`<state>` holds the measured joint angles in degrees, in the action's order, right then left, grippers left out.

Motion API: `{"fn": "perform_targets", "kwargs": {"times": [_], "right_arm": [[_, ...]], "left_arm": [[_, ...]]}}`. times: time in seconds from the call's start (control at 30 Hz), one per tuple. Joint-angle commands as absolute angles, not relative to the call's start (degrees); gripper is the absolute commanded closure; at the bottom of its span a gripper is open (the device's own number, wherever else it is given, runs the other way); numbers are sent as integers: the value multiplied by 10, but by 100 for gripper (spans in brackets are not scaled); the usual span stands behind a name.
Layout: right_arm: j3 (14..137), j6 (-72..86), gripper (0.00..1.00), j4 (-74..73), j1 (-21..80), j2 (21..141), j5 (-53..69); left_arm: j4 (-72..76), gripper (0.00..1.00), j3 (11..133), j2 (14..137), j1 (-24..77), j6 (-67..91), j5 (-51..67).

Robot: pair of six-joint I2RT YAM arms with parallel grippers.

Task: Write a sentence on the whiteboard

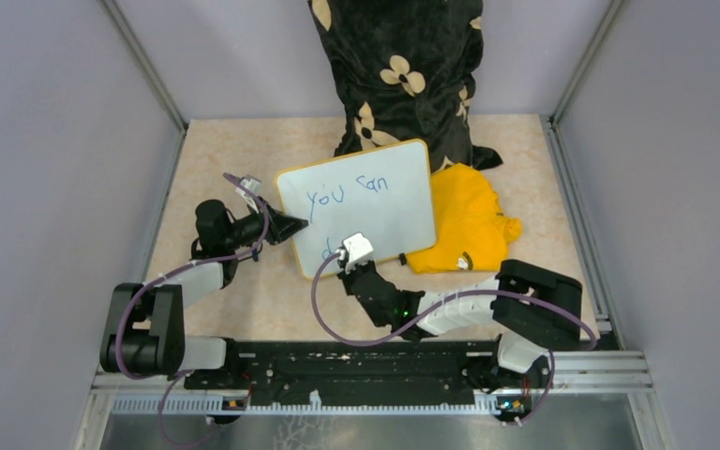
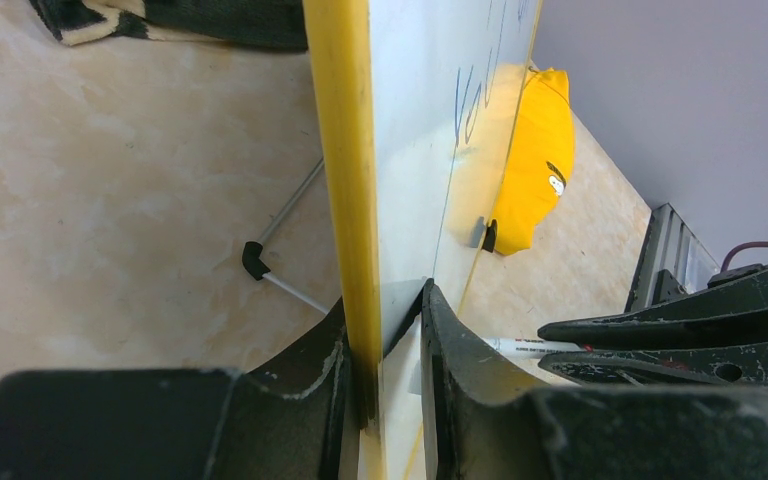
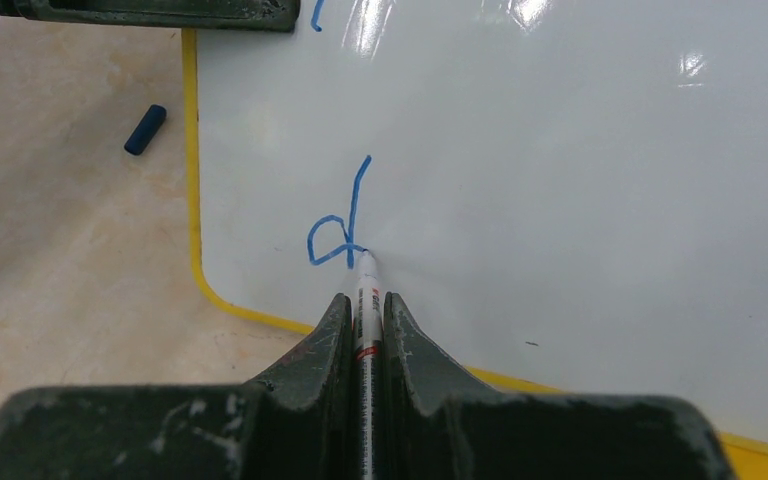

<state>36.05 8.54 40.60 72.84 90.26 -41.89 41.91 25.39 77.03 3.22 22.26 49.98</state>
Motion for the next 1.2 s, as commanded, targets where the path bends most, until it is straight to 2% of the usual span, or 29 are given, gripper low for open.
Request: {"fn": "perform_targets", "kwargs": {"times": [0.0, 0.3, 1.17], "right_arm": [[355, 78, 100, 415, 719, 876, -436], [323, 60, 100, 477, 719, 817, -401], [372, 76, 100, 433, 704, 877, -394]], "left_arm": [[391, 100, 258, 780, 33, 177, 439], [393, 100, 258, 780, 33, 178, 440], [393, 100, 258, 779, 33, 178, 440]]}}
